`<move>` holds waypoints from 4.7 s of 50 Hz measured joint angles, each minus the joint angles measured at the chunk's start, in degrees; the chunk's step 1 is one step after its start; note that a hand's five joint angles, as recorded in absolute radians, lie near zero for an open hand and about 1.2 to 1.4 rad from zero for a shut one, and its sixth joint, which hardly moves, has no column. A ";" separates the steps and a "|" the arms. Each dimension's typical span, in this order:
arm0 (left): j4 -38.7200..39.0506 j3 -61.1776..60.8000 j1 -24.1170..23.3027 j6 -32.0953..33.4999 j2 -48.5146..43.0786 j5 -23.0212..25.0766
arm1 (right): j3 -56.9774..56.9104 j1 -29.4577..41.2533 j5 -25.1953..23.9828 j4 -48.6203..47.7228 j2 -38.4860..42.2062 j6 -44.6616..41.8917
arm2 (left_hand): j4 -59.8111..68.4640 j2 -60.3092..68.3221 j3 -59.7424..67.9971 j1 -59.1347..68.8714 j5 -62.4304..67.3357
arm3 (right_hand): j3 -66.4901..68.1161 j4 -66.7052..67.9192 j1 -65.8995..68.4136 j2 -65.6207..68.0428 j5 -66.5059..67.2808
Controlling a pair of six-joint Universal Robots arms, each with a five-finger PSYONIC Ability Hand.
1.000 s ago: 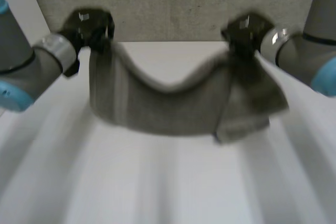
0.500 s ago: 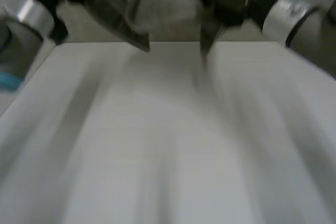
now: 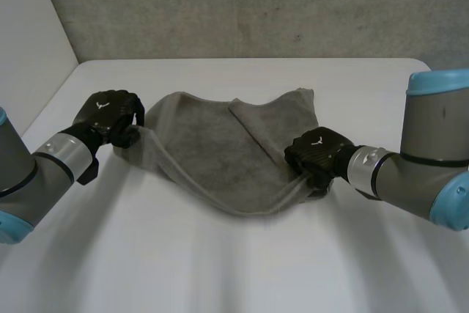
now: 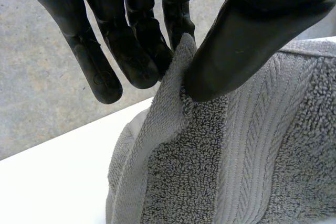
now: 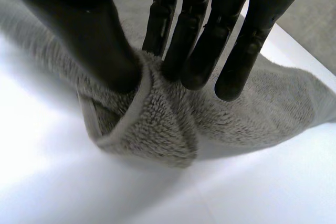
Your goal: Fold the towel.
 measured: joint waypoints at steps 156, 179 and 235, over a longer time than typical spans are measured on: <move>3.26 6.30 9.56 -6.33 -5.35 -1.46 | 14.39 -5.89 12.21 -28.43 0.66 10.43 | 0.23 0.30 0.23 -0.03 0.00 | -11.27 -11.23 -11.85 -10.44 -11.99; 3.27 5.75 9.48 -7.48 -5.06 -1.52 | 14.05 -4.77 12.15 -27.15 -1.64 26.14 | 0.23 0.30 0.23 -0.03 0.00 | -18.81 -19.31 -18.56 -18.37 -20.13; 2.93 4.77 8.65 -7.51 -3.69 -1.55 | 1.96 -1.46 12.21 -24.03 7.11 32.94 | 0.23 0.30 0.22 -0.03 0.00 | 16.96 17.16 17.38 16.07 17.76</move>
